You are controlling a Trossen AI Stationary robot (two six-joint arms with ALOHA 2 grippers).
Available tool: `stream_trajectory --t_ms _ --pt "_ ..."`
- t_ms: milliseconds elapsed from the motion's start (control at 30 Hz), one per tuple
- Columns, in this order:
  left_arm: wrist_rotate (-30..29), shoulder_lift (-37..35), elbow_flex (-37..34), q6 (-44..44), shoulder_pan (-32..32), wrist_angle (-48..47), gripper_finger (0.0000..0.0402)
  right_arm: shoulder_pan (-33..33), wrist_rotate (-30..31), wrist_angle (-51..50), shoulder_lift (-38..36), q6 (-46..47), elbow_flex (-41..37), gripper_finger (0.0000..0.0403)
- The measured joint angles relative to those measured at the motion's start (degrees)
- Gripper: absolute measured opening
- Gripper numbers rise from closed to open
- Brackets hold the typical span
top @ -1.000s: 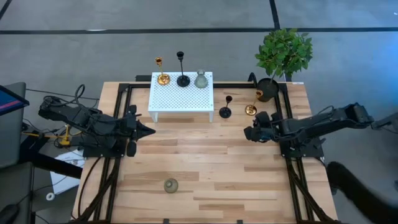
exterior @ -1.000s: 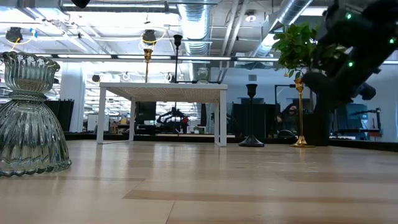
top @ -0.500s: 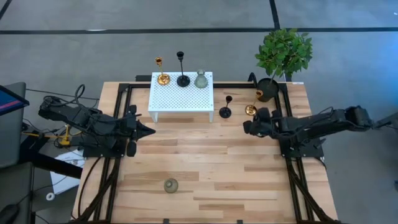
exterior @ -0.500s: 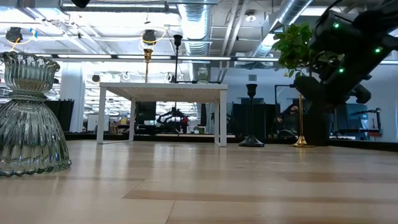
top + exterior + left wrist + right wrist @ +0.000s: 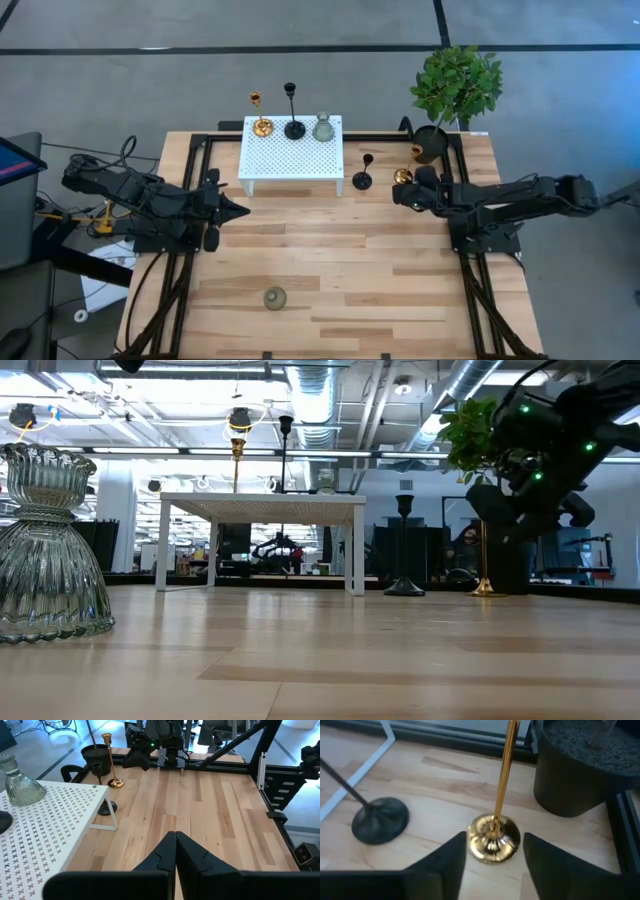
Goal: Pick & Place candle stick holders
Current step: Put the golden candle holder on the shelf aligned with the other golden candle holder
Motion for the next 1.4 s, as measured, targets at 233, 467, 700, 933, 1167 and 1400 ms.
stream_trajectory --t_ms 233,467,700,933,1167,1400 --pt "-0.89 0.00 0.00 -0.17 0.02 -0.01 0.0005 -3.25 0.00 1.89 0.00 -0.04 0.04 0.0252" --pt "-0.89 -0.01 0.00 -0.17 0.02 -0.01 0.0005 -6.93 -0.18 6.33 0.00 -4.53 0.04 0.0255" --pt "-0.89 0.00 0.00 -0.17 0.01 -0.01 0.0005 -11.18 -3.51 15.70 0.00 -13.36 0.07 0.0255" --pt "-0.89 -0.01 0.00 -0.17 0.02 -0.01 0.0005 -13.88 -5.60 15.41 0.00 -13.57 0.07 0.0197" --pt "-0.87 -0.01 0.00 -0.17 0.01 -0.01 0.0005 -13.88 -6.66 17.13 0.00 -17.39 0.07 0.0071" --pt "-0.86 0.00 0.00 -0.17 -0.01 -0.01 0.0005 -13.84 -7.83 18.04 0.00 -18.95 0.09 0.0015"
